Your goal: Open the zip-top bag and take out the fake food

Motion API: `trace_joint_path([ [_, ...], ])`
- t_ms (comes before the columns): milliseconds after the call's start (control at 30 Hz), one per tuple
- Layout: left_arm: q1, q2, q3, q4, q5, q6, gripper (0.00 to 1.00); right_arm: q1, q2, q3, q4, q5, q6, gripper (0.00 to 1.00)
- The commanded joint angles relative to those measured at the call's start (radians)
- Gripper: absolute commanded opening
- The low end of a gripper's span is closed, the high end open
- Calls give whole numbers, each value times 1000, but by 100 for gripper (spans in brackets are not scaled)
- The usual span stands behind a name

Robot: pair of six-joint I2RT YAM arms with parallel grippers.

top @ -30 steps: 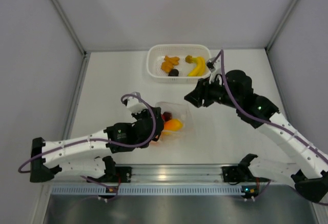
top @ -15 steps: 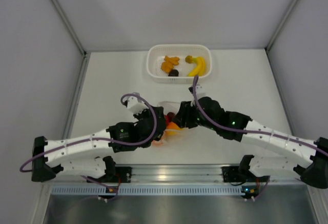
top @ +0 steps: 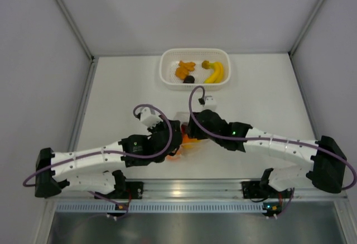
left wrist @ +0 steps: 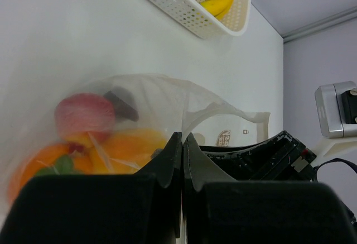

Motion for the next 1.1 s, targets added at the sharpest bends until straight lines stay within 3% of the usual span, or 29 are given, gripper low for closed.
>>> trace_joint_path([
  [0,-4,-14,-15,26,8,-22,0,-30,6,-3,2,74,-21,49],
  [267,-4,-25,-28,36,24,-83,0,-179,76,104,-81,32,-224,50],
  [433,-12,47,12,45,42,-98,0,-214,161,235,-145,120,-380,50],
  [533,-15,75,15,45,41,-121,0,-214,168,272,-171,13,-420,49],
  [733,-26,93,-34,45,-10,-245,0,-210,135,224,-185,-270,-313,47],
  [967,-89,109,-61,45,-123,-342,0,-177,23,8,-37,-258,-85,49],
  [1067,-101,129,-54,45,-131,-362,0,-168,33,-18,-26,-215,-67,51],
])
